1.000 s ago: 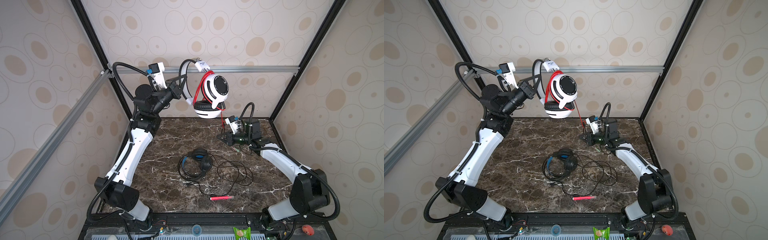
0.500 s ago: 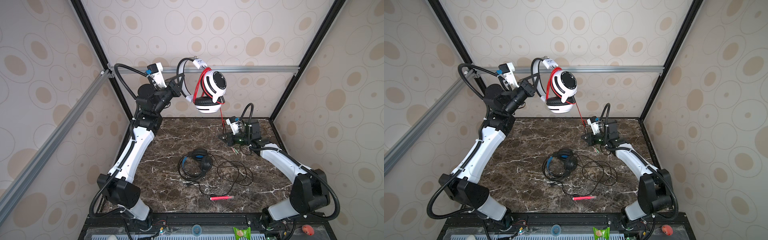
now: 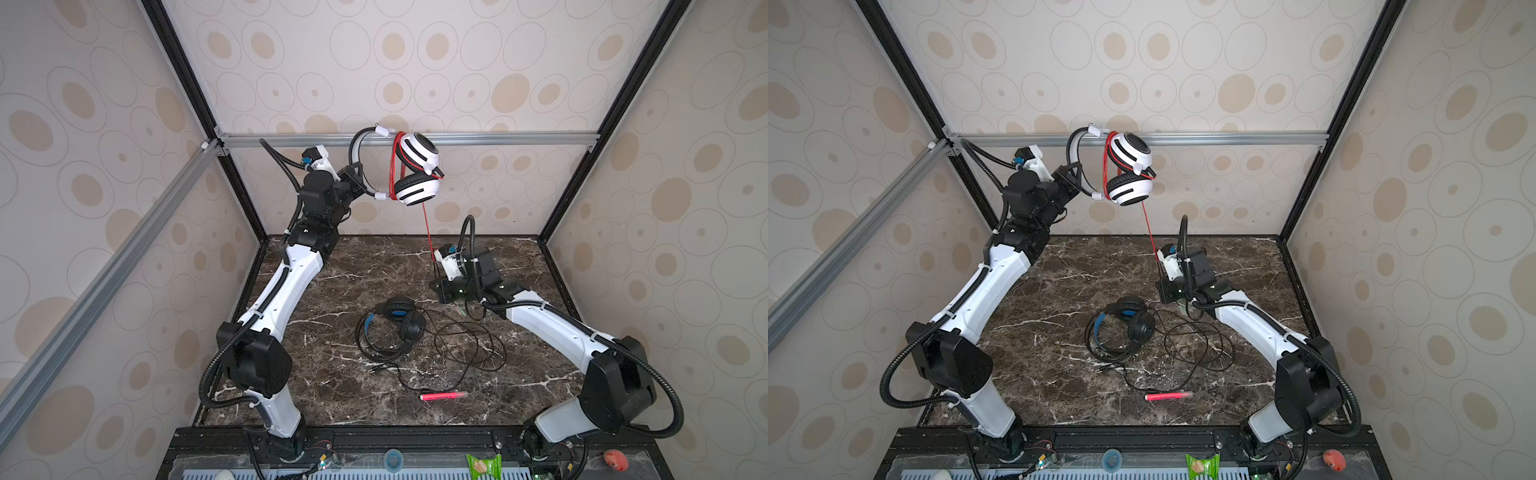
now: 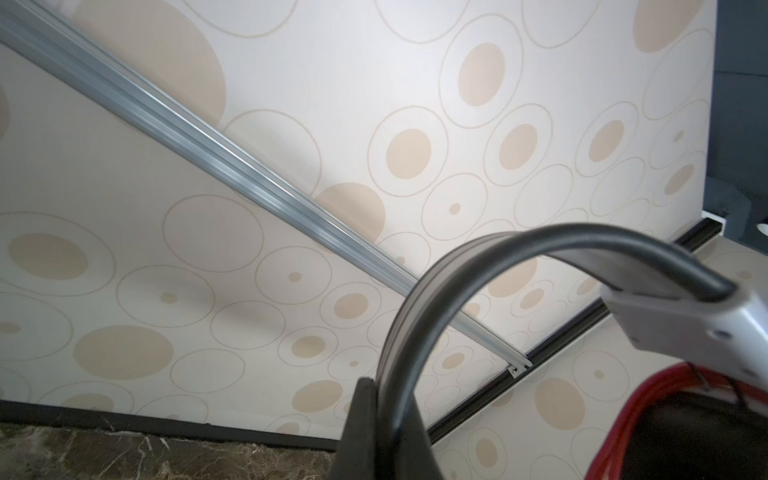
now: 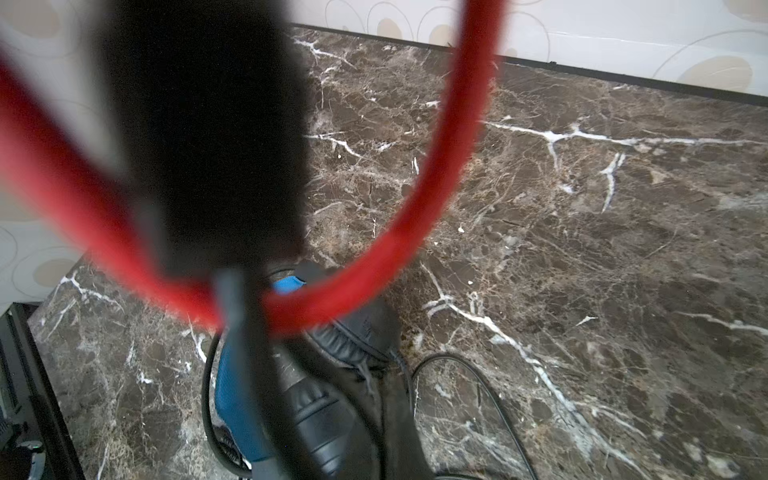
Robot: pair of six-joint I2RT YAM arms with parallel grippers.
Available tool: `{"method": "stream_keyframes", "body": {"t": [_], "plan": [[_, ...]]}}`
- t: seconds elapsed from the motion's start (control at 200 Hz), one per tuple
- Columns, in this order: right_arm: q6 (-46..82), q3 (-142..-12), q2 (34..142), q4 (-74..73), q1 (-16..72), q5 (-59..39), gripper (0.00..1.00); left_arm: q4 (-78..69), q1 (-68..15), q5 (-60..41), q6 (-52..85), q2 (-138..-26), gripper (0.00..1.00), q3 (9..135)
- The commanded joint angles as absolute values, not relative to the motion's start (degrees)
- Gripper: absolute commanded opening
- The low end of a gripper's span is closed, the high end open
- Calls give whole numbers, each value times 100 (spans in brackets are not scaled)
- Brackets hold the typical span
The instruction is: Wrap the headphones
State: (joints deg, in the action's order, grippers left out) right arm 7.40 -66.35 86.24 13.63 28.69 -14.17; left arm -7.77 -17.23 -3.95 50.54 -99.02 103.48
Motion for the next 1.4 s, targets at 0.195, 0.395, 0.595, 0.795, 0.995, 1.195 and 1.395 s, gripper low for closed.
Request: {"method": "stream_keyframes", "body": {"t": [0.195, 0.395, 0.595, 0.795, 0.995, 1.195, 1.395], "plan": [[332, -6999, 8840, 2162, 3534, -808, 0, -708, -1966, 577, 5588, -10022, 0, 11180], [46, -7435, 8837, 2499, 4036, -729, 0, -203, -2113, 1007, 5142, -10215, 0, 11342], [-148, -8006, 8817, 2873, 4350, -780, 0, 7, -2267, 1417, 4412, -10305, 0, 11189], [-462, -9420, 9035, 3870, 4410, -709, 0, 57, -2486, 1866, 3283, -10169, 0, 10715], [-950, -11557, 9821, 5303, 4403, -510, 0, -42, -2704, 2086, 2271, -9739, 0, 9957], [-976, -13057, 10358, 6008, 4143, -182, 0, -187, -2753, 1872, 1779, -9155, 0, 9098], [-1045, -13702, 10497, 6280, 3692, 82, 0, -278, -2731, 1046, 1544, -8717, 0, 8580]]}}
